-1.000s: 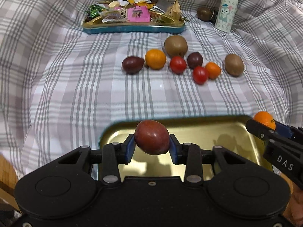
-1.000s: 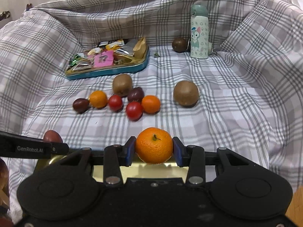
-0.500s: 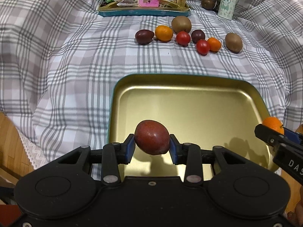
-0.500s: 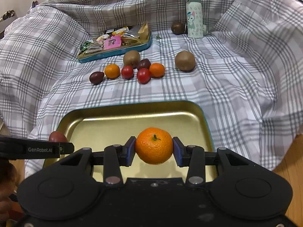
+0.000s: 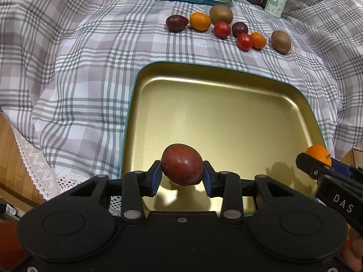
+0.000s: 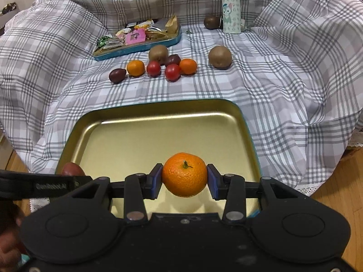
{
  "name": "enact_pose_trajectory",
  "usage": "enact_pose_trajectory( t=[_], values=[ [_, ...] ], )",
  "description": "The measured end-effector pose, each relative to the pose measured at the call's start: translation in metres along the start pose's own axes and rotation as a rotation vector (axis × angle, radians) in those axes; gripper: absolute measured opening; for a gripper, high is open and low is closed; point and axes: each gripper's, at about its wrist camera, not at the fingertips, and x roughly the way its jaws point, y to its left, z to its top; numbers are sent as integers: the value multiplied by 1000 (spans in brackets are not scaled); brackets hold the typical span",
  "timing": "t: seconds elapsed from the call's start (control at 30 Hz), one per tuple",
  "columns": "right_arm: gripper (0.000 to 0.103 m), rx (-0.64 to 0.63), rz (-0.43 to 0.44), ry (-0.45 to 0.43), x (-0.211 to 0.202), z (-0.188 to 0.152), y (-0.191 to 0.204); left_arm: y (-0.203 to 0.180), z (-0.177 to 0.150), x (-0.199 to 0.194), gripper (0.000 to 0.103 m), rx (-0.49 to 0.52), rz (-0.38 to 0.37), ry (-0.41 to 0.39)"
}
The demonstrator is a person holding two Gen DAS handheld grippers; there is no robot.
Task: Organize fruits
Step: 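Carry the plum and mandarin over the gold tray with both tools, then open both tools to drop the plum and mandarin into the tray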
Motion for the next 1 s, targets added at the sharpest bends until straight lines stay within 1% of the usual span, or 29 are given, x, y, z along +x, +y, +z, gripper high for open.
enact_pose_trajectory(
  t=[0.1, 0.23, 0.37, 0.53, 0.83, 1.0],
  values=[
    [42, -5, -5, 25, 4, -1, 1, -1, -1, 2, 46, 3, -6, 16],
    [42, 3, -11, 55, 8, -1, -1, -1, -1, 2, 46, 3, 6, 19],
    [42, 17, -17, 60, 10, -1, -4, -3, -1, -2, 46, 18, 30, -7],
    [42, 10, -9, 61, 10, -3, -2, -9, -2, -4, 46, 41, 56, -22],
    [43, 4, -16, 54, 8, -3, -1, -7, -3, -5, 46, 32, 77, -27],
    [43, -14, -22, 7, -1, -3, 2, -8, -3, -7, 46, 36, 85, -35]
  ],
)
